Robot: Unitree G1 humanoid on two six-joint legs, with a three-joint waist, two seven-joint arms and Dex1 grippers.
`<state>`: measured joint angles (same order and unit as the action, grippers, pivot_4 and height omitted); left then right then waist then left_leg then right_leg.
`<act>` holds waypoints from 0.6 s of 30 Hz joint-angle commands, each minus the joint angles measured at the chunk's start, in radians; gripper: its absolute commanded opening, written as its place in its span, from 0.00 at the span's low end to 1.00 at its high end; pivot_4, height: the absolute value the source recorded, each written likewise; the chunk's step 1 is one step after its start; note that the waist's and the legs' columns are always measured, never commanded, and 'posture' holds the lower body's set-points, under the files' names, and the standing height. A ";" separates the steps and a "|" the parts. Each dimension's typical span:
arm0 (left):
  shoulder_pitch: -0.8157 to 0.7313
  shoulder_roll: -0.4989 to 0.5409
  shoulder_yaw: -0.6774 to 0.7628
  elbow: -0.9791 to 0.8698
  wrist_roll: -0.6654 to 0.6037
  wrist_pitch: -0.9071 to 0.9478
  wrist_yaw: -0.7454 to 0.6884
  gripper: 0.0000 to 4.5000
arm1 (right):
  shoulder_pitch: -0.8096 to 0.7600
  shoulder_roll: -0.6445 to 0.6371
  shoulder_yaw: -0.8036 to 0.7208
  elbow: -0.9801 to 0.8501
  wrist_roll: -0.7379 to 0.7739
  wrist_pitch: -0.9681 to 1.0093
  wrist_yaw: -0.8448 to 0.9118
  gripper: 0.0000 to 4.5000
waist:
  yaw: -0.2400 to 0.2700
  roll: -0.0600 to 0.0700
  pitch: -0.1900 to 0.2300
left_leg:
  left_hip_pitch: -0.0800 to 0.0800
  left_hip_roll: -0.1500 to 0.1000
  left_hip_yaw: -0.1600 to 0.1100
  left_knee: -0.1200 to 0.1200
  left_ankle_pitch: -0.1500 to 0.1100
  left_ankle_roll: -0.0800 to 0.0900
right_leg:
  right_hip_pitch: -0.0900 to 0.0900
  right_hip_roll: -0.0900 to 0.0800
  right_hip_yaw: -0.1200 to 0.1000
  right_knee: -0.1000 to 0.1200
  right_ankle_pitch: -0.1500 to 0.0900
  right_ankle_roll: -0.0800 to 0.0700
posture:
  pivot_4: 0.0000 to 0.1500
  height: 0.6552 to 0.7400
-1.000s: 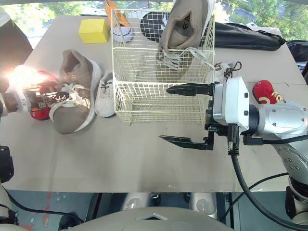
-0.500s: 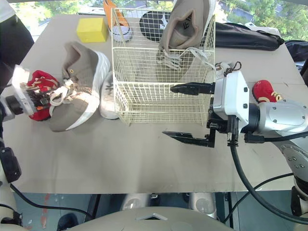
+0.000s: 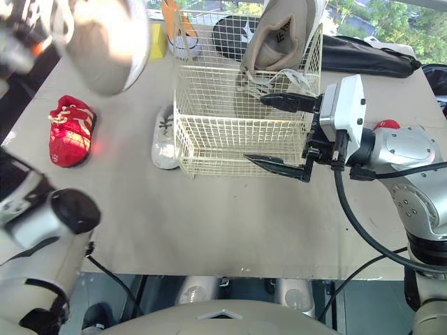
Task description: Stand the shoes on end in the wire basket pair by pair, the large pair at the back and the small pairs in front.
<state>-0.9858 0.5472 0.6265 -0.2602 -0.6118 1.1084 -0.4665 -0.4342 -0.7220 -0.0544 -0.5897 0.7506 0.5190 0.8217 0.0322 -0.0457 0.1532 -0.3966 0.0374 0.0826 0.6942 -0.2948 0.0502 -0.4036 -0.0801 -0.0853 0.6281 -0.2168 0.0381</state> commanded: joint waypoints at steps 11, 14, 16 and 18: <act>0.014 -0.294 -0.525 0.228 0.586 -1.152 0.279 0.12 | 0.096 0.024 -0.188 -0.158 0.031 0.049 -0.284 1.00 | -0.015 0.005 -0.001 | 0.001 0.000 0.003 -0.001 0.000 0.000 | 0.000 0.002 -0.001 -0.001 0.000 0.000 | 1.00 1.00; 0.044 -0.312 -0.552 0.327 0.649 -1.292 0.328 0.12 | 0.107 0.017 -0.207 -0.186 0.044 0.068 -0.316 1.00 | -0.015 0.006 -0.001 | 0.001 0.001 0.003 -0.001 0.000 0.000 | 0.000 0.002 -0.001 -0.001 0.000 0.000 | 1.00 1.00; 0.078 -0.333 -0.561 0.392 0.687 -1.358 0.381 0.12 | 0.129 0.008 -0.230 -0.209 0.054 0.076 -0.331 1.00 | -0.015 0.006 -0.001 | 0.000 0.001 0.002 -0.001 0.000 0.000 | 0.000 0.002 -0.001 -0.001 0.000 0.000 | 1.00 1.00; 0.106 -0.334 -0.577 0.440 0.716 -1.423 0.396 0.12 | 0.142 0.003 -0.238 -0.223 0.062 0.082 -0.349 1.00 | -0.015 0.006 -0.001 | 0.000 0.001 0.002 -0.001 0.000 0.001 | 0.000 0.002 -0.001 -0.001 0.000 0.000 | 1.00 1.00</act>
<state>-0.8661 0.2113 0.0590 0.1835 0.0778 -0.2302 -0.0993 -0.2908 -0.7076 -0.2536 -0.7741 0.7966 0.6020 0.4933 0.0177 -0.0398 0.1524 -0.3969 0.0381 0.0844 0.6934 -0.2949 0.0508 -0.4040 -0.0783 -0.0868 0.6269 -0.2165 0.0383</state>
